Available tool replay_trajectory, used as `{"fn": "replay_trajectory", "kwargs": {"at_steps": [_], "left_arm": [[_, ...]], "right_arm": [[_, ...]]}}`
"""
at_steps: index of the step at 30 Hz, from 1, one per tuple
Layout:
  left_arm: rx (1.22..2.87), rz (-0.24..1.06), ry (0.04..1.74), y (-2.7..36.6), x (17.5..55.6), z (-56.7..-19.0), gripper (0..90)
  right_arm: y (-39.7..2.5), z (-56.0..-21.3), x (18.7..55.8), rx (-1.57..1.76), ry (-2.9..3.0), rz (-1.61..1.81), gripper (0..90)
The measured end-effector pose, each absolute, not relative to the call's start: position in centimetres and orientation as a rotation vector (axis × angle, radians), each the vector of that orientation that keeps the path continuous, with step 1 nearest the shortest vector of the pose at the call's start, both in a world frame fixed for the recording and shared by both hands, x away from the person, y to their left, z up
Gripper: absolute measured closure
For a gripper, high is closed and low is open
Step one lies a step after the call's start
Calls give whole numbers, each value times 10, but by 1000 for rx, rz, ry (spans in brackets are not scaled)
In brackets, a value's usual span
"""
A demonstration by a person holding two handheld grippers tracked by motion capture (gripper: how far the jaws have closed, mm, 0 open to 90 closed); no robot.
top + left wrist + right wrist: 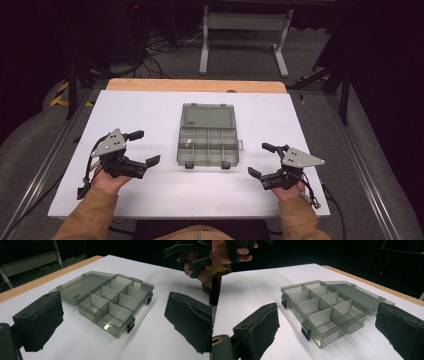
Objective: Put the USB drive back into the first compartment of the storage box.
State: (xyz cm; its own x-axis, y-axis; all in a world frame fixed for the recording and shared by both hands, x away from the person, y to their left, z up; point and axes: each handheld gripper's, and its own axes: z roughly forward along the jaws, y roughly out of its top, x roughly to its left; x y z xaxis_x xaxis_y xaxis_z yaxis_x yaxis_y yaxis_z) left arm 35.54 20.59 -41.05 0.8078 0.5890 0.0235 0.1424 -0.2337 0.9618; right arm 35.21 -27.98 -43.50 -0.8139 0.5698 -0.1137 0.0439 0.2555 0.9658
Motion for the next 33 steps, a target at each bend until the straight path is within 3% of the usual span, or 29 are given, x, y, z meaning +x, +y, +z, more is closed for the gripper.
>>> {"fn": "replay_trajectory", "kwargs": {"at_steps": [27, 33], "left_arm": [[1616, 491, 627, 241, 342, -484, 13], [1621, 502, 634, 241, 342, -486, 10]], "right_arm": [[-280, -440, 352, 561, 2101, 1586, 51], [-282, -444, 352, 577, 2106, 1583, 51]]}}
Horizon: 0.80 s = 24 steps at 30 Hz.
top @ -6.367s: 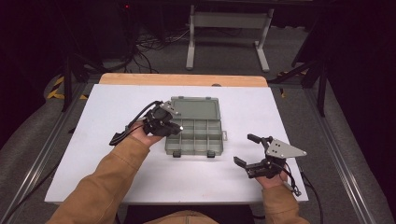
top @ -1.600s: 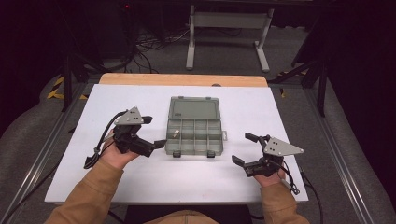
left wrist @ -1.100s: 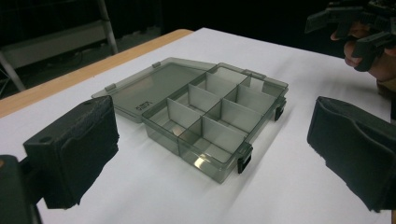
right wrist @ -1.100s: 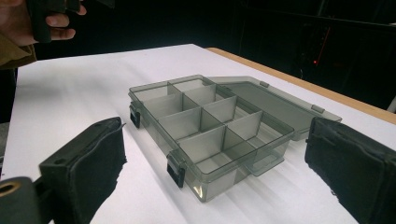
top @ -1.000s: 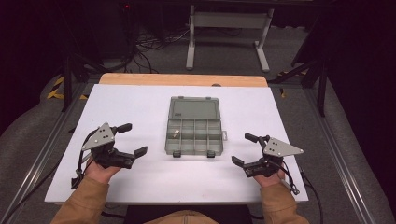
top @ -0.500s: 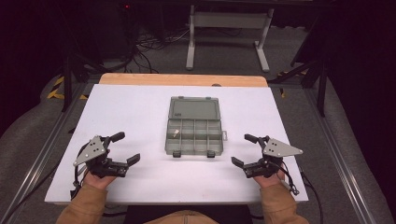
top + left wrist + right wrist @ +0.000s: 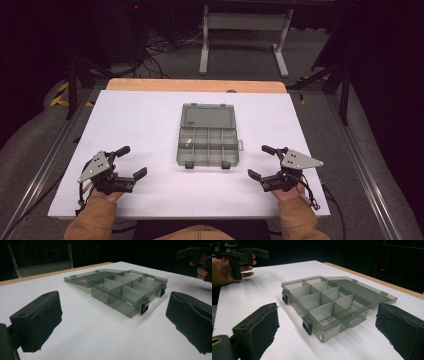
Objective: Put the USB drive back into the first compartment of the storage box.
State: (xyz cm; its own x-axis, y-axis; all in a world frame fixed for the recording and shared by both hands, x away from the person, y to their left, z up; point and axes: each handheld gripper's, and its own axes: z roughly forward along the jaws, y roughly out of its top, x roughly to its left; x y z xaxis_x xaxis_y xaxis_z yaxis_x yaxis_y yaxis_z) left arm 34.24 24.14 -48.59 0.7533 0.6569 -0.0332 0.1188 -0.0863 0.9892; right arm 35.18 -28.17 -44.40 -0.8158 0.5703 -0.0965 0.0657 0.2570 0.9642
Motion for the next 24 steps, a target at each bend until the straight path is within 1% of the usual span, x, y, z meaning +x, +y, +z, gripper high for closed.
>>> {"fn": "replay_trajectory", "kwargs": {"at_steps": [24], "left_arm": [[1632, 539, 648, 239, 342, -486, 7]], "right_arm": [[-280, -445, 351, 570, 2105, 1587, 50]]}}
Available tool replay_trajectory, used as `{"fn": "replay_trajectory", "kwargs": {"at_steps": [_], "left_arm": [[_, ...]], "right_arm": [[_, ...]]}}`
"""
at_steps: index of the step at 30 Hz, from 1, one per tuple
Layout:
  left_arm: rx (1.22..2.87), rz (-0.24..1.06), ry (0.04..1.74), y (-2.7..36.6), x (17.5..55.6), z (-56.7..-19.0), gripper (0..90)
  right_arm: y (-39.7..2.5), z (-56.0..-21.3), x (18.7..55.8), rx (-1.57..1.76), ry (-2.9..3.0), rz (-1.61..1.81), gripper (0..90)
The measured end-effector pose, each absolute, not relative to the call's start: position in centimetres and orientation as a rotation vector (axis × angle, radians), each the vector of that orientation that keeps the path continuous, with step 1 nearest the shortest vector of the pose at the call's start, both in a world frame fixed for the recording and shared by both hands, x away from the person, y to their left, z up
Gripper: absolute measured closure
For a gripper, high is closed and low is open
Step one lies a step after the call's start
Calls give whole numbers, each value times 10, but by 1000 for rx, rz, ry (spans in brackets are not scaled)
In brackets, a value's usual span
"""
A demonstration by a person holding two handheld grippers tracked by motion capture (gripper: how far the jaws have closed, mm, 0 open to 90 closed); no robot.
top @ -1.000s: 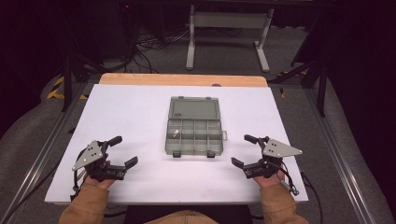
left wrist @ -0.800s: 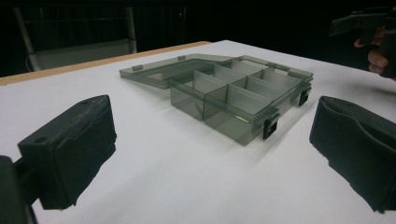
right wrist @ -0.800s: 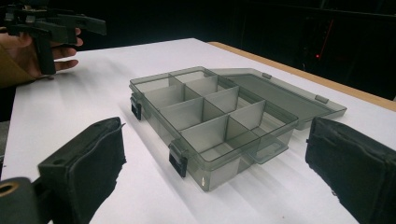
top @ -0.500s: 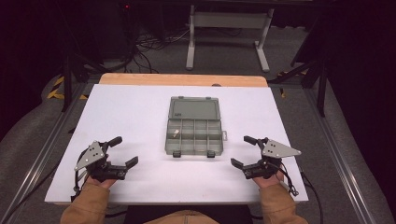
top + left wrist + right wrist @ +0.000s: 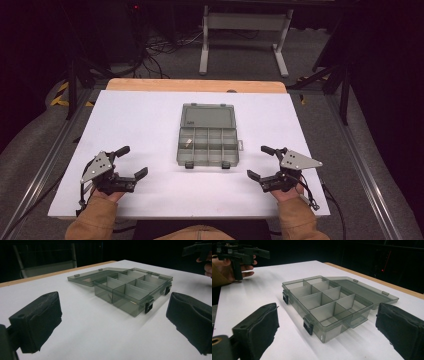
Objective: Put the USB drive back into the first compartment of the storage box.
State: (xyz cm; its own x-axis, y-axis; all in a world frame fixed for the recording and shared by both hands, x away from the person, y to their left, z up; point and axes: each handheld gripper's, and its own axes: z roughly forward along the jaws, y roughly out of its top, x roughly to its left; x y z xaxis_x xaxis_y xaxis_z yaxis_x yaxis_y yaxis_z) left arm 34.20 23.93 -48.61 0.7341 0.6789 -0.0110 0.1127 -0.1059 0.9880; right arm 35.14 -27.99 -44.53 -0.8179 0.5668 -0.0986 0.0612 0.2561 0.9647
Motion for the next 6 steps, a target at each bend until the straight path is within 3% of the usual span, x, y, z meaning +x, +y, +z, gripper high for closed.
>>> {"fn": "replay_trajectory", "kwargs": {"at_steps": [6], "left_arm": [[1625, 533, 652, 241, 342, -485, 5]], "right_arm": [[-280, -445, 351, 572, 2099, 1588, 50]]}}
